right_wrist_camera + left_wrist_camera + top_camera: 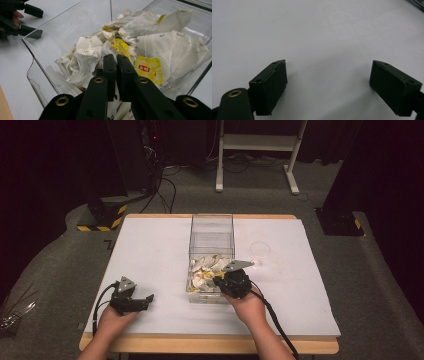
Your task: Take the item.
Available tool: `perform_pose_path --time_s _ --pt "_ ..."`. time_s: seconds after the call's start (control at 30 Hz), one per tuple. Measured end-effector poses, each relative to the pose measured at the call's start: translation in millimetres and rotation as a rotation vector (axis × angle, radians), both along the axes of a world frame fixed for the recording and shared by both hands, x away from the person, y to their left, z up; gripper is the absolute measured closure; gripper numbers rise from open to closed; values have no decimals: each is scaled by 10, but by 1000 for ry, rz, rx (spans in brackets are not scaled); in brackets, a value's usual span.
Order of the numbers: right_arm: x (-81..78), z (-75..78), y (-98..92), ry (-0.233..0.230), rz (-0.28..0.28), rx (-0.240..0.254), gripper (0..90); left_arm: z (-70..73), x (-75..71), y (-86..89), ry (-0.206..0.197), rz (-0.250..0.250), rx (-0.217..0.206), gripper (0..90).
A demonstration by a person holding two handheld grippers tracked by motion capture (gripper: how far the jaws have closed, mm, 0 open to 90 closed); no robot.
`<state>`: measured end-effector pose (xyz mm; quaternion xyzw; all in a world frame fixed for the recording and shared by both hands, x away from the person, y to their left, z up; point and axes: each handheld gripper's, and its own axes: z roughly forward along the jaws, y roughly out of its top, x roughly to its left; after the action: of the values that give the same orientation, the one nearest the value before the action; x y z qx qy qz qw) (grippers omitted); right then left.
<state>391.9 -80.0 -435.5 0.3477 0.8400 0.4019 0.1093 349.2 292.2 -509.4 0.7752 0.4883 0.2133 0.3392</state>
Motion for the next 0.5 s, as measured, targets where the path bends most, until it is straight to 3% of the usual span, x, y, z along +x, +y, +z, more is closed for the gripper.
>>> perform_pose_path --time_s 0.17,0.5 --pt "-13 14 -15 -14 -8 19 872 0 0 0 0 0 0 148" --pt "-80 64 -65 -88 -19 75 878 -1 0 1 -3 -2 3 148"
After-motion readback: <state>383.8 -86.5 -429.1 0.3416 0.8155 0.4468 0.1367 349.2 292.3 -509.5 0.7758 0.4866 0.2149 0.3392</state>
